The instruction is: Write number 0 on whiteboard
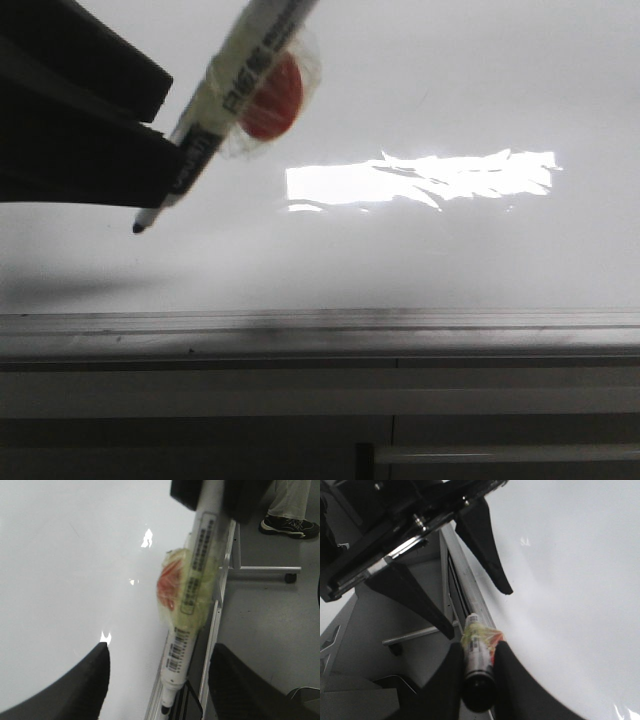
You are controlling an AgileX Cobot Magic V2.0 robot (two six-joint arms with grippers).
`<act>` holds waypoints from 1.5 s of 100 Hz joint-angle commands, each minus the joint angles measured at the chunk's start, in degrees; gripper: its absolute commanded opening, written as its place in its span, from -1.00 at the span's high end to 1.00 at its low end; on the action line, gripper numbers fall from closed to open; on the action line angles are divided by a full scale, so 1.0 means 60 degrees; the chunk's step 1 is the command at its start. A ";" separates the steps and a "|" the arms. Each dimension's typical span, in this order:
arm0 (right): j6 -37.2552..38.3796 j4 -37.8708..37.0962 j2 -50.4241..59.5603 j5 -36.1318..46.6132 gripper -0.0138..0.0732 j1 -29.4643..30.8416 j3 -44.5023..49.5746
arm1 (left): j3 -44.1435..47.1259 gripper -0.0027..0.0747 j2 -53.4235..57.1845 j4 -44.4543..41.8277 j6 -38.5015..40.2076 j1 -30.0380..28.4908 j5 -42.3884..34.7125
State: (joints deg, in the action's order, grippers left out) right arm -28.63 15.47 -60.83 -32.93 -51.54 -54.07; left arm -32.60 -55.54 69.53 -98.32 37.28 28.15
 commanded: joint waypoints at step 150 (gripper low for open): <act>-0.0314 0.0868 -0.1603 0.7702 0.84 0.1655 0.1089 | 0.0960 0.98 0.5445 -0.1407 0.6463 -0.2203 -0.8099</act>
State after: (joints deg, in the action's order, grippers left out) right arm -28.97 20.70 -72.89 9.02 -44.38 -45.52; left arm -25.41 -22.05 61.91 -59.42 24.30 -18.52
